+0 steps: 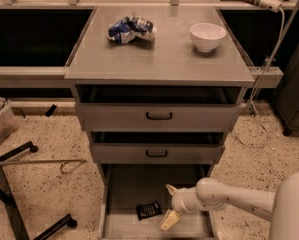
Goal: Pick rxbar chocolate from bottom drawer and place on counter
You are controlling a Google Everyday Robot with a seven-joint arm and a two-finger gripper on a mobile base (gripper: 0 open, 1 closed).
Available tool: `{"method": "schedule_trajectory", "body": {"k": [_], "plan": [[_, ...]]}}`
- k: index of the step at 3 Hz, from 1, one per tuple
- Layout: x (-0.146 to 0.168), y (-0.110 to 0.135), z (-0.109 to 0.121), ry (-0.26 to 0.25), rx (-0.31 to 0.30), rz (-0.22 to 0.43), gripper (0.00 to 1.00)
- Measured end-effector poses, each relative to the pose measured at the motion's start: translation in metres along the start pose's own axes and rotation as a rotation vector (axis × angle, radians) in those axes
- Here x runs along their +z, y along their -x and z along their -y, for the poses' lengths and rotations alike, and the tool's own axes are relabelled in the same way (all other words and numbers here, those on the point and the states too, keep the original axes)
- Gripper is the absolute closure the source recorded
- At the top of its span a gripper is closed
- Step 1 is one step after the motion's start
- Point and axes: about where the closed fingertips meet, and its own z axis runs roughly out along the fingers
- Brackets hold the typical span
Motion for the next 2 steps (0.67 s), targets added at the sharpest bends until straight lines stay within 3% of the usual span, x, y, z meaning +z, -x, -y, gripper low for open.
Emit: {"method": "schedule_trajectory", "body": {"k": [2], "plan": [[0.045, -0.037, 0.035, -0.099, 0.04, 0.045, 0.0]]}}
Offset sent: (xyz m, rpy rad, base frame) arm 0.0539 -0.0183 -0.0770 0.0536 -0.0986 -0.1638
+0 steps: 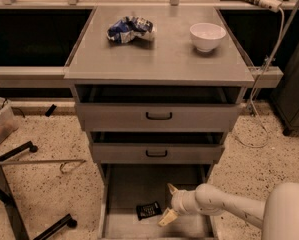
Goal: Pick rxbar chocolate from bottom drawer and place on counter
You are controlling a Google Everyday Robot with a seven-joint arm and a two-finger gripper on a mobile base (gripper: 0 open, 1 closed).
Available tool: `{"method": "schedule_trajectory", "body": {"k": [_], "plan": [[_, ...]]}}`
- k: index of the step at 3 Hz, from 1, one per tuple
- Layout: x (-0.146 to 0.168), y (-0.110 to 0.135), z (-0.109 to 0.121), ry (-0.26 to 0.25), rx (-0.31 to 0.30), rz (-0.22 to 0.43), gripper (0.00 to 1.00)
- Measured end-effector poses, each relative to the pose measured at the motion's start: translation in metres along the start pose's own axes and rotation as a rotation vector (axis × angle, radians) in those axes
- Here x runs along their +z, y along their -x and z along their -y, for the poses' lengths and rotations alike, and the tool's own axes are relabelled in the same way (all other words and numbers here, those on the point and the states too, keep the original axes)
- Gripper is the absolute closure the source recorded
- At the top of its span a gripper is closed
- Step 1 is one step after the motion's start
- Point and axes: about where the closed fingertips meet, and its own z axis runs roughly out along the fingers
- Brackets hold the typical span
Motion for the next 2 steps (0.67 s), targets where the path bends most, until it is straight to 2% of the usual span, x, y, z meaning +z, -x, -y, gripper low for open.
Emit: {"method": "schedule_trajectory", "body": {"k": [1, 2], "plan": [[0.0, 0.0, 0.0, 0.0, 0.0, 0.0, 0.0], [0.021, -0.008, -0.003, 0.044, 0.009, 0.023, 0.0]]}}
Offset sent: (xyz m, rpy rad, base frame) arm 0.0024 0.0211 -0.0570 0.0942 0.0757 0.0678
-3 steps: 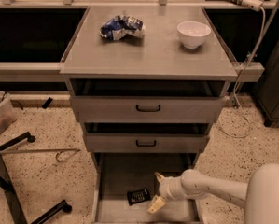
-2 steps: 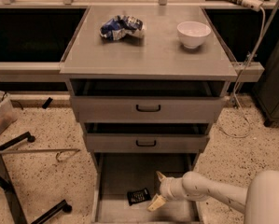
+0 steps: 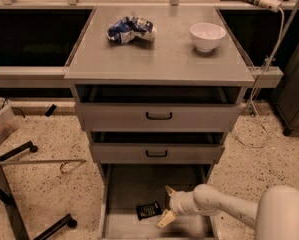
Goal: Pick rxbar chocolate from bottom drawer and place on counter
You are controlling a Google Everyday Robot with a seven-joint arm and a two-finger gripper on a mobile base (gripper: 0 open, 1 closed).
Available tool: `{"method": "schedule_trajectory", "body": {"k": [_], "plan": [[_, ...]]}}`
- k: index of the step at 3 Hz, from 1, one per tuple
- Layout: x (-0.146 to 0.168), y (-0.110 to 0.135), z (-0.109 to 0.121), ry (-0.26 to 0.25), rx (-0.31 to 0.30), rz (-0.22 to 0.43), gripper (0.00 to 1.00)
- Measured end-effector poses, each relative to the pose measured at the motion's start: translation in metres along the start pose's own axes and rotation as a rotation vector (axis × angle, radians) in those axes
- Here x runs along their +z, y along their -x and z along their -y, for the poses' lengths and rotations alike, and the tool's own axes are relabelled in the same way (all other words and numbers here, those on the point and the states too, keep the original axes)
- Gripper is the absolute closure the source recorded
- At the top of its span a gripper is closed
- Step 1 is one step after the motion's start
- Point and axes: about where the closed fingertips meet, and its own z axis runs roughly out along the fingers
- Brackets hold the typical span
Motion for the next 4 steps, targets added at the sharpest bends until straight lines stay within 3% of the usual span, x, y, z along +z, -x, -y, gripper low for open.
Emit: {"method": "schedule_trajectory", "body": {"k": [2, 4], "plan": [[0.071, -0.018, -0.001, 0.12, -0.004, 0.079, 0.0], [0.081, -0.023, -0.006, 0.146, 0.001, 0.076, 0.0]]}}
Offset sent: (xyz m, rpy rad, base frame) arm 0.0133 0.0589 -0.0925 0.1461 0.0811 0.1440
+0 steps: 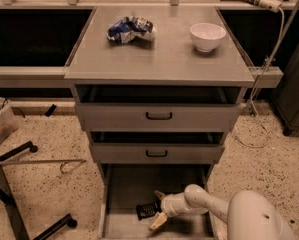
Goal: Pick rxbar chocolate from bottom drawer and place on counter
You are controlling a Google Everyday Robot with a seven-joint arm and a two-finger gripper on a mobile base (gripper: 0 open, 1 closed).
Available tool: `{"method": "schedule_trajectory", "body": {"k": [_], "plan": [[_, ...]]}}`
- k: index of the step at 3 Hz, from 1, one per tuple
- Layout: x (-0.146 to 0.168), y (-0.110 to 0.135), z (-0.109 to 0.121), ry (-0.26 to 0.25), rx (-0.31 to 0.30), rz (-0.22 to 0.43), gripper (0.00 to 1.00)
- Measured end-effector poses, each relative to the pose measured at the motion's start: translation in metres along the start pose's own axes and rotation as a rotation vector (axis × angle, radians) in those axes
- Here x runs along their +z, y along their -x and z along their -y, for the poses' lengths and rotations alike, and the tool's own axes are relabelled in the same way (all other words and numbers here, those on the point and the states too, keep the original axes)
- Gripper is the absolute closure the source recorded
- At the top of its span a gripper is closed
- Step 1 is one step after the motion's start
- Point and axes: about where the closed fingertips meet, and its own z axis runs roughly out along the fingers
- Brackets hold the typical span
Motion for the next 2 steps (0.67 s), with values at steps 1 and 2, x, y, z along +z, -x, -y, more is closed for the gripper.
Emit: {"method": "schedule_trajectory", "body": {"k": [1, 2], "plan": [[0.0228, -0.0067, -0.0073, 0.047, 0.004, 0.003, 0.0], [0.0239, -0.0071, -0.0068, 0.048, 0.004, 0.003, 0.0]]}}
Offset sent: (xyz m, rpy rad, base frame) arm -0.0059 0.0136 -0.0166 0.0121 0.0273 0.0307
